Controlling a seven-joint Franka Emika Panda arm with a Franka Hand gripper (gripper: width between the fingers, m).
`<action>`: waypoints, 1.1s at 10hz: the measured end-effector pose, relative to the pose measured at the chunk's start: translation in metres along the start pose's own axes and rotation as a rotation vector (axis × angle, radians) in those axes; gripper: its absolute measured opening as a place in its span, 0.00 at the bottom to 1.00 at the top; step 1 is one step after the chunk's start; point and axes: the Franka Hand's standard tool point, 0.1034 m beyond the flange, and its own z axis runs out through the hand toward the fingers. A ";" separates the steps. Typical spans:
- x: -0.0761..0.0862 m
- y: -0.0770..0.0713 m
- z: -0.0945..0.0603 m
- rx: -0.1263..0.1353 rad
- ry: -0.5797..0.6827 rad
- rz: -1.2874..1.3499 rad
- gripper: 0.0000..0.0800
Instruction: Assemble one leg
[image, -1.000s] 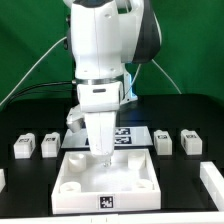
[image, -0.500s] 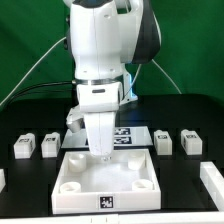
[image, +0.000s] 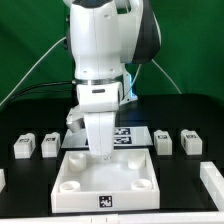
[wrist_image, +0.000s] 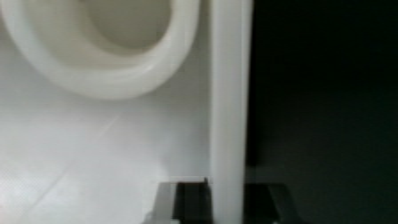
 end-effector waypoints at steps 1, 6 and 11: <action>0.000 0.000 0.000 0.000 0.000 0.000 0.07; 0.024 0.025 0.001 -0.014 0.009 -0.002 0.07; 0.067 0.054 0.002 -0.042 0.033 0.002 0.07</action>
Offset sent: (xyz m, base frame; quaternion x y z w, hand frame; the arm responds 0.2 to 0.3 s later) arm 0.0321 0.0097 -0.0001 -0.0380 0.0079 -0.0946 0.9948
